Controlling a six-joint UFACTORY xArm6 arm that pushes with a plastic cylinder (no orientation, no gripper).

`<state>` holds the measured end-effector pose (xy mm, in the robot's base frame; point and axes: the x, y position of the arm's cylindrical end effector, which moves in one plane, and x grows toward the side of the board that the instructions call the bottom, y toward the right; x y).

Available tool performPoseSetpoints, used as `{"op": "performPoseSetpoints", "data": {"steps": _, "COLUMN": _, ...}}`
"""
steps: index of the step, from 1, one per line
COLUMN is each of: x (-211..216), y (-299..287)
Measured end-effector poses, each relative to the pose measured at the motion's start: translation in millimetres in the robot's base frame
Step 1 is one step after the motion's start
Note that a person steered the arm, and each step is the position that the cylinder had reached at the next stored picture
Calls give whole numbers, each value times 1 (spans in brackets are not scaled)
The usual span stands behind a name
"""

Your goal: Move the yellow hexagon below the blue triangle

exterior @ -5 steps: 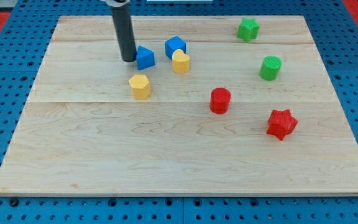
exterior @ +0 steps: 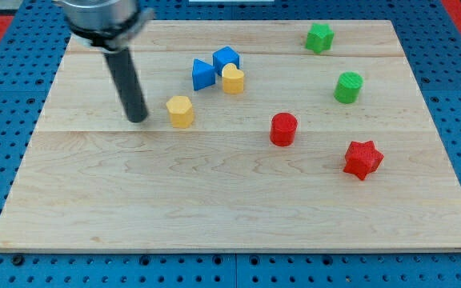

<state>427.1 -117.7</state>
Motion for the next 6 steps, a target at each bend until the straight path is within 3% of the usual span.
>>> {"op": "performPoseSetpoints", "data": {"steps": 1, "x": 13, "y": 58}}
{"op": "performPoseSetpoints", "data": {"steps": 2, "x": -8, "y": 77}}
{"op": "performPoseSetpoints", "data": {"steps": 4, "x": 0, "y": 64}}
{"op": "performPoseSetpoints", "data": {"steps": 6, "x": -20, "y": 61}}
